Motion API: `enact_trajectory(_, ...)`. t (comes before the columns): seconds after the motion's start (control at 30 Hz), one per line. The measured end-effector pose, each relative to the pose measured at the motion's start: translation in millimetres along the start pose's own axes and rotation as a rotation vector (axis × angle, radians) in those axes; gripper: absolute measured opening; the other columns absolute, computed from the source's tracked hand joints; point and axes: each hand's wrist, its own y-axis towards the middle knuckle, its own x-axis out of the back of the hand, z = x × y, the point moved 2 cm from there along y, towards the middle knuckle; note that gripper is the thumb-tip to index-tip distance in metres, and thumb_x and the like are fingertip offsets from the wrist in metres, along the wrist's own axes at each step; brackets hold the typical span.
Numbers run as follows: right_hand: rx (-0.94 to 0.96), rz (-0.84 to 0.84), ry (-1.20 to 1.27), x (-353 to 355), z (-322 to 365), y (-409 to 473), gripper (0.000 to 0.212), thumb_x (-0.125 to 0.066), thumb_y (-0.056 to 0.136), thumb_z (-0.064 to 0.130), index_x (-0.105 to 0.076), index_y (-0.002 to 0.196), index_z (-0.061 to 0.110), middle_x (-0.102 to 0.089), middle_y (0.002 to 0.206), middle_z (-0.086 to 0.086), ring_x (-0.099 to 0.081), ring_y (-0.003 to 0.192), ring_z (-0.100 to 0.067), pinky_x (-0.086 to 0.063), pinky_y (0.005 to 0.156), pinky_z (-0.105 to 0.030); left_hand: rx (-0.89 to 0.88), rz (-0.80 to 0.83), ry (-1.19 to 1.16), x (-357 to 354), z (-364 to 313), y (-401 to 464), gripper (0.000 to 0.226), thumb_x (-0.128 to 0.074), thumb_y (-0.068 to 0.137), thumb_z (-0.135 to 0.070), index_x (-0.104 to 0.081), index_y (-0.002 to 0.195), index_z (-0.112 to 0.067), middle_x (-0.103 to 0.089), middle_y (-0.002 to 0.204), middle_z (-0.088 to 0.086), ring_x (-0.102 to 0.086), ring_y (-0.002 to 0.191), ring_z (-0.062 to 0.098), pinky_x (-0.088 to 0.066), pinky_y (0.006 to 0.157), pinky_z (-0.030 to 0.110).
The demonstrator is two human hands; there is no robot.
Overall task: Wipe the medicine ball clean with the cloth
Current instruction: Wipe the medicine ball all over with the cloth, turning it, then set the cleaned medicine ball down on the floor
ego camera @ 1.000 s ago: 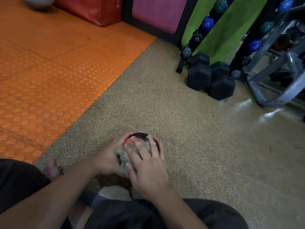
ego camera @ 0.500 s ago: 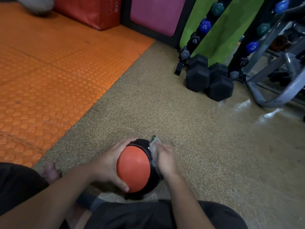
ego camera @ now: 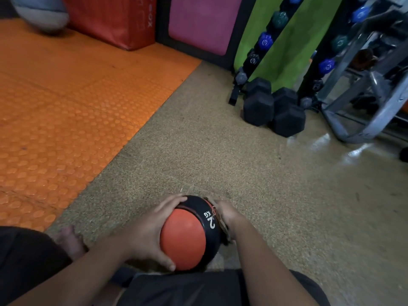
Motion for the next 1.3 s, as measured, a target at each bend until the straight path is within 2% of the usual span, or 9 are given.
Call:
enact_trajectory(0.13,0.410,-0.118,-0.224,-28,1,-54,0.052,-0.047,0.095,0.059,-0.071,0.126,0.024,-0.069,0.129,0.002,-0.063,0.119,-0.019,-0.044,0.109,-0.036,0.029,0.034,-0.029,10,14,-6,0.159,-0.100,0.039,-0.069,0.000,0.161,-0.051,0.001,0.169,-0.032,-0.006,0.156,-0.008,-0.014,0.127,0.022)
enact_trajectory(0.23,0.859,-0.201,-0.910,-58,-9,-116,0.058,-0.031,0.100,0.059,-0.030,0.157,0.046,-0.022,0.166,0.021,-0.013,0.154,-0.015,-0.013,0.125,-0.040,0.006,0.025,-0.026,12,26,-10,0.159,-0.101,0.037,-0.068,-0.004,0.161,-0.047,-0.007,0.171,-0.025,-0.012,0.157,-0.003,-0.016,0.127,0.021)
enact_trajectory(0.3,0.871,-0.128,-0.945,-58,-20,-134,0.058,-0.035,0.100,0.060,-0.016,0.155,0.060,-0.001,0.168,0.028,0.011,0.157,-0.016,-0.001,0.124,-0.044,0.002,0.030,-0.041,11,24,-7,0.158,-0.102,0.036,-0.066,-0.006,0.160,-0.047,-0.007,0.170,-0.026,-0.012,0.157,-0.005,-0.018,0.126,0.020)
enact_trajectory(0.47,0.665,-0.067,-0.299,-22,-32,-111,0.042,-0.052,0.105,0.045,-0.040,0.141,0.065,-0.023,0.164,0.025,-0.017,0.151,0.006,-0.015,0.125,-0.030,-0.005,0.058,-0.020,5,14,7,0.150,-0.098,0.044,-0.073,-0.007,0.161,-0.050,-0.003,0.168,-0.031,-0.008,0.155,-0.009,-0.016,0.127,0.022)
enact_trajectory(0.67,-0.146,-0.112,0.357,-3,-29,-72,0.055,-0.045,0.101,0.062,-0.075,0.120,0.019,-0.079,0.104,-0.011,-0.074,0.102,-0.030,-0.057,0.100,-0.048,0.077,0.123,-0.141,13,21,2,0.131,-0.098,0.051,-0.069,-0.014,0.152,-0.069,-0.014,0.160,-0.033,-0.027,0.151,0.002,-0.036,0.122,0.039)
enact_trajectory(0.87,0.098,-0.170,0.251,-1,-8,-55,0.039,-0.063,0.091,0.047,-0.078,0.113,0.019,-0.081,0.096,-0.006,-0.077,0.092,-0.027,-0.060,0.094,-0.048,0.285,0.068,-0.378,44,16,7,0.072,-0.073,0.080,-0.076,-0.044,0.145,-0.062,-0.047,0.148,-0.016,-0.050,0.132,0.004,-0.045,0.104,0.030)
enact_trajectory(1.0,0.382,-0.240,0.131,-13,15,-48,0.031,-0.071,0.089,0.043,-0.077,0.113,0.025,-0.079,0.103,0.003,-0.075,0.102,-0.021,-0.058,0.097,-0.046,0.179,-0.158,-0.369,31,1,42,0.049,-0.054,0.094,-0.077,-0.056,0.140,-0.059,-0.044,0.155,-0.024,-0.036,0.147,0.000,-0.028,0.121,0.038)
enact_trajectory(1.2,0.661,-0.280,-0.134,-32,25,-75,0.018,-0.057,0.102,0.036,-0.073,0.107,0.043,-0.075,0.103,0.016,-0.068,0.099,-0.002,-0.055,0.094,-0.039,0.245,-0.160,-0.385,6,12,68,0.026,-0.062,0.091,-0.063,-0.076,0.105,-0.046,-0.075,0.108,-0.027,-0.068,0.110,-0.002,-0.049,0.108,0.035)
enact_trajectory(1.3,0.796,-0.369,-0.370,-54,-26,-125,0.037,-0.045,0.105,0.042,-0.054,0.140,0.050,-0.057,0.143,0.021,-0.049,0.135,0.002,-0.040,0.113,-0.029,0.349,-0.306,-0.459,-2,30,63,0.023,-0.059,0.102,-0.046,-0.080,0.108,-0.038,-0.077,0.111,-0.020,-0.070,0.108,0.003,-0.050,0.107,0.034)
